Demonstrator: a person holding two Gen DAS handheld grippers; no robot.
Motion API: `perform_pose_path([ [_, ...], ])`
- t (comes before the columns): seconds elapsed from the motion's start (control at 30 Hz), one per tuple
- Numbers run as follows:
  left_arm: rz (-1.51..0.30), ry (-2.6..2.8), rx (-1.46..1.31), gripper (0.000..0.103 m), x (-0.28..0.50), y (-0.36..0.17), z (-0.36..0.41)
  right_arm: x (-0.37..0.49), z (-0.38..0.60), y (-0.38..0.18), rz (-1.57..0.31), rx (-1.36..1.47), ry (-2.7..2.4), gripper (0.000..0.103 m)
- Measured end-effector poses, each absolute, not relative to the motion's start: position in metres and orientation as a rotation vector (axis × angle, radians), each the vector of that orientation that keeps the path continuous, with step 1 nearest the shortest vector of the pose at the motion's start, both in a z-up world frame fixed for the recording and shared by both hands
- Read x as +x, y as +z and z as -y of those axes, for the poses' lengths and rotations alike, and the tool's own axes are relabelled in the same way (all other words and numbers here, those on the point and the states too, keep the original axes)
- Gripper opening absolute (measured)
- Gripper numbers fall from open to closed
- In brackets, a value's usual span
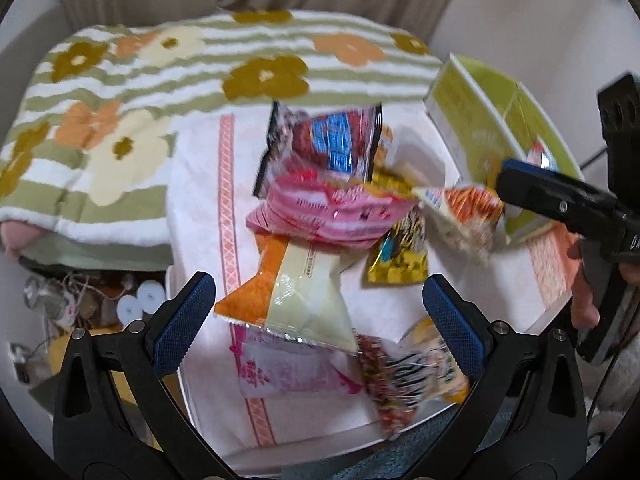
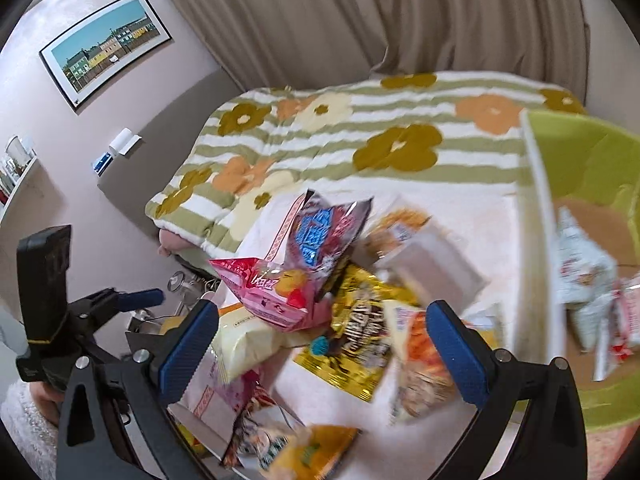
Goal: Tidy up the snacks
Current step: 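Move both grippers back to the tray of snack bags, then grasp the orange-and-cream bag with the left gripper while the right grasps the pink bag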
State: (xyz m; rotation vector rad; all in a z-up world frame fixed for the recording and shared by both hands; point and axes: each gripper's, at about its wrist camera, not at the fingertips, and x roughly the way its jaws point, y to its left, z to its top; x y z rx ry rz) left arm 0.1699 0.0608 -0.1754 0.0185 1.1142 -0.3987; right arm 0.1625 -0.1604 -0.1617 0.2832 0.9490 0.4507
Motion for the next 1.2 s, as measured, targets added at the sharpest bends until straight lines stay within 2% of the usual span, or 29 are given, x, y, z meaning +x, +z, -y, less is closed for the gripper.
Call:
perform_pose_path([
  [0.13,-1.164,-0.456,0.027,0.103,0.185,-0.209,-0.062,0.17,0.143,-0.179,-0.939,0.311,0.48,0.103],
  [0.47,-1.182,-0.496,0.053,0.102,0.201,-0.25,-0.056,0.184,0.109,-0.202,-0.929,0.151,0.566,0.103],
  [0.63,-1.192,-0.464,0.071,0.081,0.205,-0.261,-0.051,0.194,0.095,-0.213,-0.945,0.097,0.623,0.103],
  [0.8,-1.214,-0.475,0.029,0.069,0.208,-0.268,-0.055,0.197,0.083,-0.218,-0.935,0.015,0.659,0.103],
  [0.93,-1.2,-0.476,0.036,0.066,0.206,-0.268,-0.056,0.198,0.076,-0.22,-0.913,-0.051,0.683,0.103],
  [1.0,-1.202,-0.467,0.029,0.066,0.207,-0.268,-0.057,0.199,0.073,-0.22,-0.904,-0.069,0.705,0.1],
  [1.2,-1.196,-0.446,0.052,0.066,0.201,-0.262,-0.057,0.205,0.064,-0.225,-0.919,-0.111,0.73,0.084],
])
